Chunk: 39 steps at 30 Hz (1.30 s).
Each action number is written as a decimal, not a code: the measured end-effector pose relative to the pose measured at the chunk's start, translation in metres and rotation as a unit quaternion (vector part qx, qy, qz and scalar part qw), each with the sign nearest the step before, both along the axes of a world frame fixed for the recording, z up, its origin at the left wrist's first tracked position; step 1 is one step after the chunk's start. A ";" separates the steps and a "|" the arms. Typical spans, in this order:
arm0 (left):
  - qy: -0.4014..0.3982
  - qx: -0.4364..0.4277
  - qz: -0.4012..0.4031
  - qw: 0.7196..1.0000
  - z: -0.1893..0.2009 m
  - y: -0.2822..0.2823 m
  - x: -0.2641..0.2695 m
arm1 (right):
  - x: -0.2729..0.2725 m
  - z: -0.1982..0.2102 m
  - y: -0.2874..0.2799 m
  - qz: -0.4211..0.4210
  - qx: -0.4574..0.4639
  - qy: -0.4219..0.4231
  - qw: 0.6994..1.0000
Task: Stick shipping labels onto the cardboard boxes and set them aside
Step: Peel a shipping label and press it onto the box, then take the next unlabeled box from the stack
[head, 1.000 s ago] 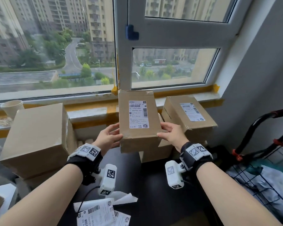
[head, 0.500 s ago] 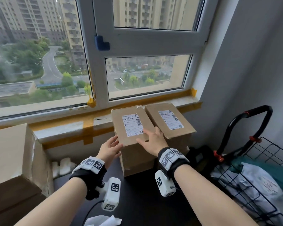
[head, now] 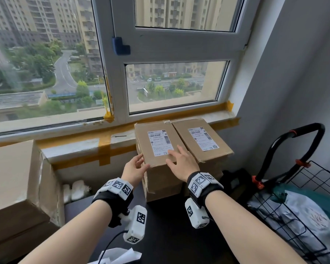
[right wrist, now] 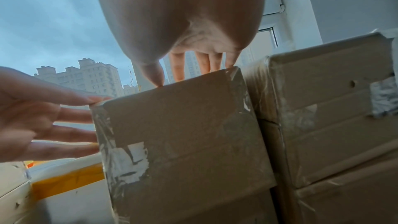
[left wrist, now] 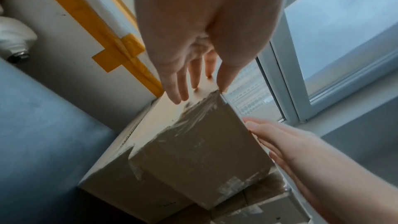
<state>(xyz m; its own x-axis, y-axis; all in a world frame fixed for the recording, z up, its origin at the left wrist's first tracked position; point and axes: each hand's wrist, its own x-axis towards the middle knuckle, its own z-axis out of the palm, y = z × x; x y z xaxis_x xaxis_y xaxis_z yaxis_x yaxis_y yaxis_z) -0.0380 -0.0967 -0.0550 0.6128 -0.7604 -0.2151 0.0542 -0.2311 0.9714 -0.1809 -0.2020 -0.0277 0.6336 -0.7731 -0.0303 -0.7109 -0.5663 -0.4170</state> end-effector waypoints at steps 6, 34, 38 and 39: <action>-0.362 0.163 -0.044 0.917 0.028 0.024 0.011 | 0.017 0.015 0.022 0.056 -0.074 0.007 0.996; -0.510 0.436 0.102 0.734 0.050 0.341 0.140 | 0.220 0.027 0.261 0.280 0.077 -0.025 0.957; -0.501 0.439 0.116 0.737 0.044 0.338 0.144 | 0.238 0.012 0.259 0.200 0.229 -0.105 0.947; -0.493 0.442 0.121 0.740 0.044 0.337 0.145 | 0.239 0.009 0.258 0.179 0.279 -0.134 0.934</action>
<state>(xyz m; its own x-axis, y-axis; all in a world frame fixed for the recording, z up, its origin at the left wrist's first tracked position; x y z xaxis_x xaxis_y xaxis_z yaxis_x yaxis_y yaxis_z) 0.1071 0.2404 -0.0113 0.8981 -0.4327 0.0786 -0.4367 -0.8986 0.0428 0.0584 0.0556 -0.0183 0.8906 -0.4220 -0.1694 -0.3466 -0.3888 -0.8537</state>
